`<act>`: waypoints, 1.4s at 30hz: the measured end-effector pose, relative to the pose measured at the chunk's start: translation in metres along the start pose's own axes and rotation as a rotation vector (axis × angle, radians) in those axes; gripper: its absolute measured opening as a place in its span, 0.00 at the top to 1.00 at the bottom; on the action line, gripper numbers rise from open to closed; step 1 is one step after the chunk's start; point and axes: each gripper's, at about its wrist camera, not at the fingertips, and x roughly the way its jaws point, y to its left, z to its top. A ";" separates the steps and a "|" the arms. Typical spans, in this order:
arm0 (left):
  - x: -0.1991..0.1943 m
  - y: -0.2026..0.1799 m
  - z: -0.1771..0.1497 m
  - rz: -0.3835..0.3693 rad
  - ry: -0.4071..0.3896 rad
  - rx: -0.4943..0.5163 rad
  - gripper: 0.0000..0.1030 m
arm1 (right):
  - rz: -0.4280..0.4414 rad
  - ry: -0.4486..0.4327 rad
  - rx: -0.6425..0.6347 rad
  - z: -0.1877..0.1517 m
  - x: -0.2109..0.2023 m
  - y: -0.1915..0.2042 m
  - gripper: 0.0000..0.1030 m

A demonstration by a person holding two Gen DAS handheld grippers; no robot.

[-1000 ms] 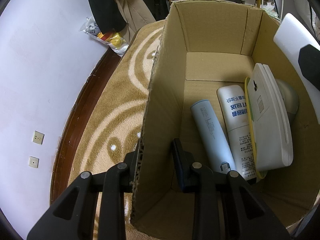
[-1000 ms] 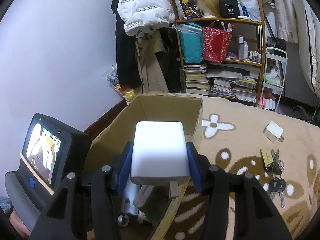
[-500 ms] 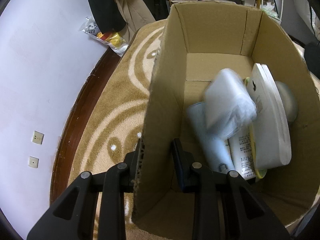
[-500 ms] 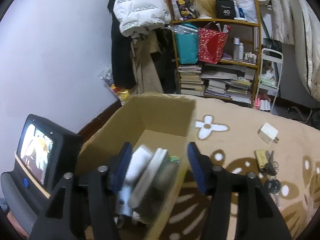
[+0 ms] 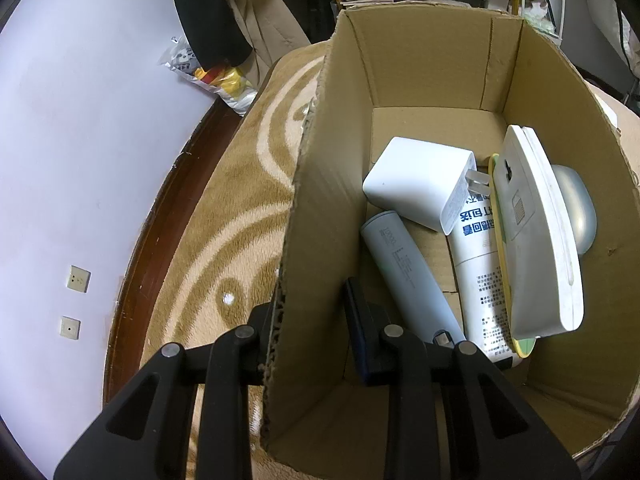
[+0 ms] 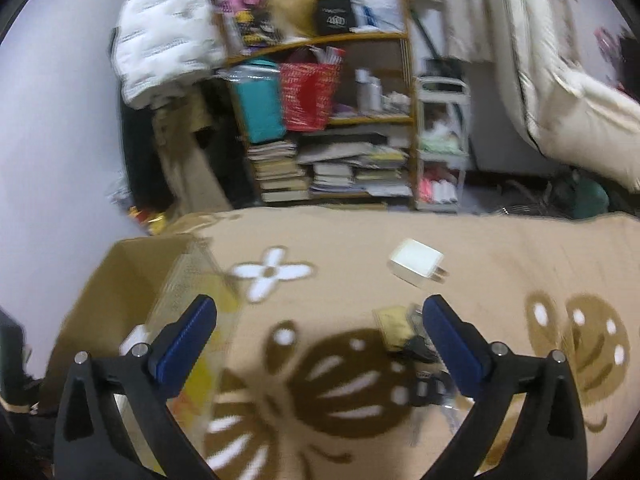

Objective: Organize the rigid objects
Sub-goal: 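Move the right tool back to the keys and grasp the key ring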

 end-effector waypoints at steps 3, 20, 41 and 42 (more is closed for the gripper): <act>0.000 0.000 0.000 0.000 0.000 0.000 0.74 | -0.018 0.021 0.041 -0.001 0.010 -0.019 0.00; -0.001 -0.001 0.000 0.000 0.000 0.000 0.74 | -0.153 0.254 0.135 -0.052 0.064 -0.068 0.11; -0.002 -0.001 0.000 0.002 0.000 0.001 0.74 | -0.153 0.202 0.138 -0.051 0.036 -0.067 0.90; -0.001 -0.001 0.000 0.002 0.000 0.001 0.74 | -0.145 0.196 0.143 -0.050 0.033 -0.066 0.90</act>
